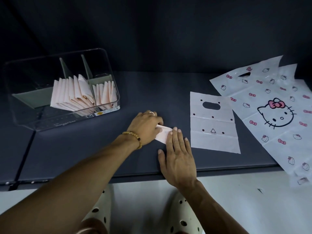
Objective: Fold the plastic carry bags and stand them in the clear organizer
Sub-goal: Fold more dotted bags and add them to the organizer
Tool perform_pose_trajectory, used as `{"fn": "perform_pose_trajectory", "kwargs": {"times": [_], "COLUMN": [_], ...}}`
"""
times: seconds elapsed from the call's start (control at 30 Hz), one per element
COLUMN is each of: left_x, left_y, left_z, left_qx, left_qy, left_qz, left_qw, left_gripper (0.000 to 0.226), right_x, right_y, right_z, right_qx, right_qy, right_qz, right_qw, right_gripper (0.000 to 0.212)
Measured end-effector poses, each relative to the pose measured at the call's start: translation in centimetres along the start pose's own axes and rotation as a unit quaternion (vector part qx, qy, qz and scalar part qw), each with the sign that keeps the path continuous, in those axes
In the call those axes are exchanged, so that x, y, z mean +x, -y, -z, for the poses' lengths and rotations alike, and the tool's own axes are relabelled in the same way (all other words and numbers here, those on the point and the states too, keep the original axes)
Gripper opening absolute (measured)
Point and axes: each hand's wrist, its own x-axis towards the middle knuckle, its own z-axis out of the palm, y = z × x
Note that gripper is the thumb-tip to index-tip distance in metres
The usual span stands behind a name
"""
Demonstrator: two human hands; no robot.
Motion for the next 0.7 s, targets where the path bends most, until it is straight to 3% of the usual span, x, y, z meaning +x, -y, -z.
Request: {"fn": "perform_pose_trajectory", "kwargs": {"times": [0.1,0.23,0.33,0.43,0.53,0.63,0.7], "left_x": [0.4,-0.6,-1.6,-2.4,-2.7,-2.3,-1.9], "left_y": [0.1,1.0,2.1,3.7,6.1,8.8,10.3], "left_z": [1.1,3.8,6.6,9.0,10.9,11.9,12.1], "left_qx": [-0.094,-0.215,-0.233,-0.288,-0.353,-0.264,-0.164], "left_qy": [0.057,0.063,0.056,0.029,-0.092,-0.224,-0.197], "left_qz": [0.042,0.041,0.032,0.045,0.093,0.141,0.126], "left_qw": [0.993,0.974,0.970,0.956,0.927,0.928,0.958], "left_gripper": [0.005,0.010,0.012,0.010,0.009,0.005,0.011], "right_x": [0.3,2.3,5.0,7.4,9.2,10.1,10.2], "right_y": [0.3,1.1,2.7,4.3,5.2,5.7,6.0], "right_z": [0.9,4.1,6.9,8.8,9.7,9.7,9.4], "right_qx": [0.078,0.167,0.169,0.186,0.242,0.358,0.389], "right_qy": [-0.006,-0.121,-0.085,-0.050,-0.048,-0.073,-0.082], "right_qz": [-0.010,-0.032,0.024,0.043,0.006,-0.060,-0.071], "right_qw": [0.997,0.978,0.982,0.980,0.969,0.929,0.915], "right_gripper": [0.065,0.040,0.018,0.018,0.015,0.013,0.014]}}
